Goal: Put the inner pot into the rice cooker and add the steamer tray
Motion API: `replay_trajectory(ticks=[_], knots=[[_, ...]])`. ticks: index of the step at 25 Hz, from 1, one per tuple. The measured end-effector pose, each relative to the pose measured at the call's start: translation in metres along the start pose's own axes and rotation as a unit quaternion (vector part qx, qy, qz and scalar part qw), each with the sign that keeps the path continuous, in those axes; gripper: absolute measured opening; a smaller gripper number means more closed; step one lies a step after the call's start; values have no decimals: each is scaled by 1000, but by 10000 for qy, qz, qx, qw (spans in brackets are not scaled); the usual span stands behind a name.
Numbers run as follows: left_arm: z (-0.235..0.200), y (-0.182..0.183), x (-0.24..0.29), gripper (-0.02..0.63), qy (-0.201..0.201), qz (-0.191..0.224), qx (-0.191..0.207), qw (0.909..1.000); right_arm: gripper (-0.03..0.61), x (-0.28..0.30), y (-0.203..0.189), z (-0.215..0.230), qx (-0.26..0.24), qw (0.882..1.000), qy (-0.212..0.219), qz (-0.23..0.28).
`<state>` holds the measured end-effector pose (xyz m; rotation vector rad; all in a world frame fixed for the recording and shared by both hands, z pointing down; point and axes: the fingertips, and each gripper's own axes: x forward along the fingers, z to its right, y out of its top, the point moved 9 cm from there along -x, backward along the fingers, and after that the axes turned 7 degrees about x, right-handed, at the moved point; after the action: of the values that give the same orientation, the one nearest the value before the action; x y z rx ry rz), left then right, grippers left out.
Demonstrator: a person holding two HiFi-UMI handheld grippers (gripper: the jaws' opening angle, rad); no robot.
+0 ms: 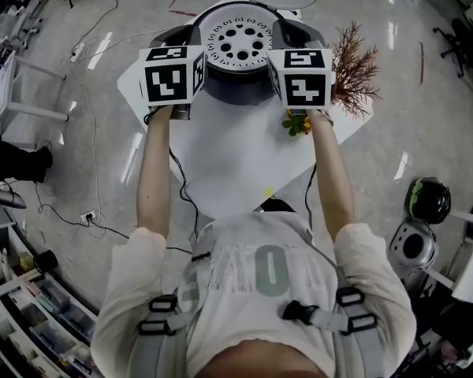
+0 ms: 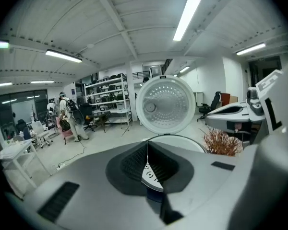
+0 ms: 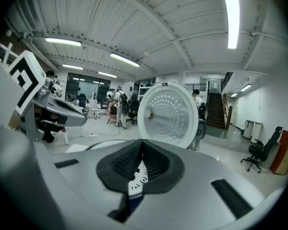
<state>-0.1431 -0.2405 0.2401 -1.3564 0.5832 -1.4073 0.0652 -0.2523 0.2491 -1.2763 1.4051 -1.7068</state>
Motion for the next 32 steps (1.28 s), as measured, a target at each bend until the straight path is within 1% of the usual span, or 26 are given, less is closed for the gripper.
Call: replay_trajectory(ticks=[3,5,8,10,13,14,17,19,21,23,27,28,31,32], knots=[[-11,10,-32,21,195,496,-317,9981,9,-22,21,-16,141,9980,228,564],[-15,15,-57,21,394,897,-499,9939,9,-36,31,-28,176,9955,378,855],[-10,13,-100,21,681,1472,-721,9841,9,-59,36,-47,165,9901,683,1217],[-7,7,-124,21,872,1762,-830,9770,9,-70,37,-61,174,9852,905,1449],[-4,-9,-148,21,1012,2139,-884,9676,9,-81,34,-84,169,9773,1256,1698],[-3,-15,-153,21,1069,2168,-888,9663,9,-84,32,-92,140,9749,1372,1747],[0,-35,-168,21,1294,2075,-998,9645,9,-91,22,-112,93,9688,1662,1835],[2,-51,-178,21,1458,2115,-1120,9599,9,-94,13,-123,175,9653,1854,1830],[5,-67,-185,21,1656,2146,-1138,9558,9,-95,1,-132,283,9620,2092,1734],[8,-82,-190,21,1824,2032,-1147,9551,9,-94,-13,-139,337,9604,2263,1591],[12,-113,-197,21,2042,1766,-1507,9510,9,-92,-39,-147,530,9603,2452,1217],[14,-121,-196,21,2099,1654,-1483,9521,9,-91,-46,-147,584,9609,2466,1113],[23,-139,-191,21,2263,1242,-1153,9592,9,-89,-66,-144,675,9652,2411,755],[25,-144,-191,21,2282,1142,-1123,9604,9,-89,-73,-144,687,9666,2382,643]])
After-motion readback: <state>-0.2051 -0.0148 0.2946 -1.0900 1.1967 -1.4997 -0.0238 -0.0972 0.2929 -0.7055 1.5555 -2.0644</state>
